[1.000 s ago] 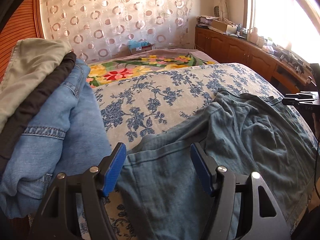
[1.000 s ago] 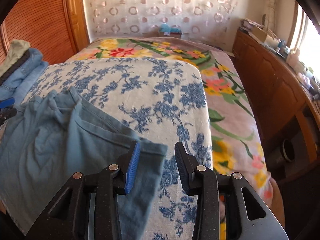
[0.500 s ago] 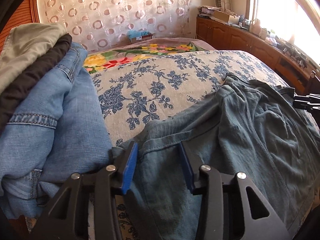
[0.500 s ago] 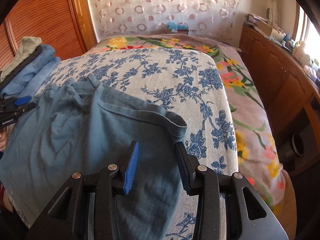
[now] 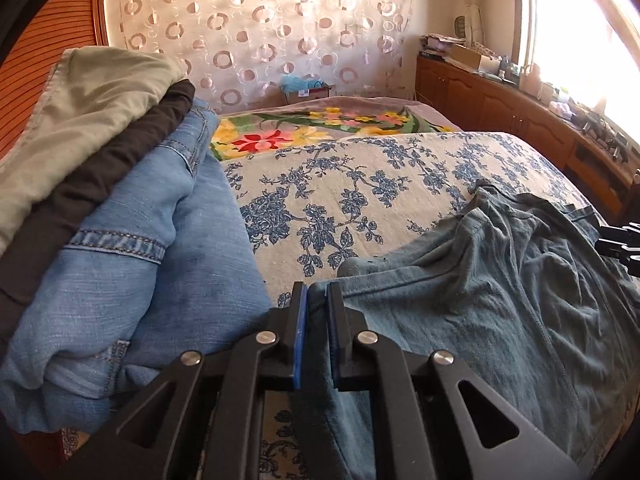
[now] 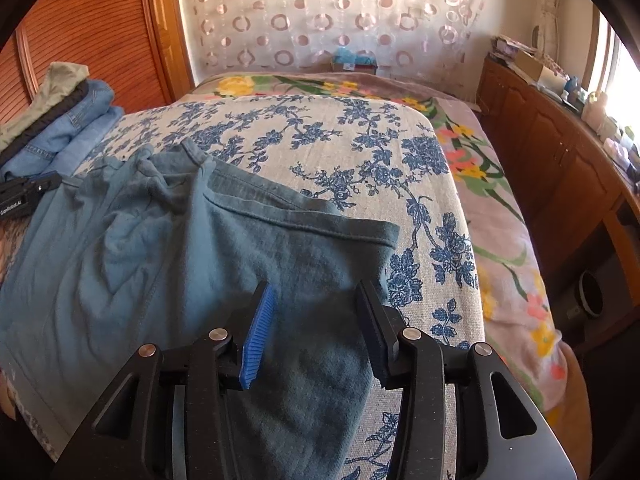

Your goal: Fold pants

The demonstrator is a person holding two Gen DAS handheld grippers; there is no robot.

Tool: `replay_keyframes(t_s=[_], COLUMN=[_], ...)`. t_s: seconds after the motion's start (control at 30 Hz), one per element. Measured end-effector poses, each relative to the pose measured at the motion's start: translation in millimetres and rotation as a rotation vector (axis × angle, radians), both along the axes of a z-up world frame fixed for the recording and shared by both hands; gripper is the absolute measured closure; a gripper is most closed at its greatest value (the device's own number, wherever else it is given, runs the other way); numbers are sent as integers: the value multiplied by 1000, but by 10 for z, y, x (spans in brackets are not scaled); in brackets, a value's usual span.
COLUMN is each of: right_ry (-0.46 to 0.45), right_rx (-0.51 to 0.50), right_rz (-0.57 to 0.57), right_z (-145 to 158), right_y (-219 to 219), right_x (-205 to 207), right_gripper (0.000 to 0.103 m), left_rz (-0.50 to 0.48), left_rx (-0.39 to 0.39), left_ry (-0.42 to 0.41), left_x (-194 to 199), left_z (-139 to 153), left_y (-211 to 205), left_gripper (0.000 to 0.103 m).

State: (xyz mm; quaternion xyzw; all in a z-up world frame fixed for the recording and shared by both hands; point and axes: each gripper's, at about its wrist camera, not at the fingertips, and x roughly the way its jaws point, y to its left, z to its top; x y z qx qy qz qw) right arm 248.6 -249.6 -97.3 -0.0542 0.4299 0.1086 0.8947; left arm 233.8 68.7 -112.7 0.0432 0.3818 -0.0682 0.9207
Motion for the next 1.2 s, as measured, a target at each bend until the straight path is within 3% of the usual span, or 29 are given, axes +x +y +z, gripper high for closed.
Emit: replay_keyframes(t_s=[0.5, 0.6, 0.77, 0.9, 0.93, 0.97, 1.2], right_ry=[-13, -24, -44, -69, -75, -81, -117], right_rx=[-3, 11, 23, 31, 35, 39, 59], right_rz=[-14, -23, -30, -35, -36, -35, -28], right_z=[21, 71, 157, 237, 256, 273, 381], right_y=[-17, -41, -32, 0, 8, 19, 80], right_x=[-57, -127, -295, -434, -470, -502, -780], right_gripper=[59, 59, 59, 59, 59, 59, 59], left_rz=[23, 12, 0, -20, -25, -31, -53], left_rx=[-25, -41, -42, -51, -53, -60, -64], left_ry=[-43, -35, -39, -41, -41, -45, -30], left_x=[-116, -161, -289, -431, -478, -518, -801], left_z=[137, 168, 209, 237, 242, 245, 228], left_y=[55, 33, -1, -34, -46, -54, -131], left_gripper=[95, 89, 63, 53, 39, 34, 31])
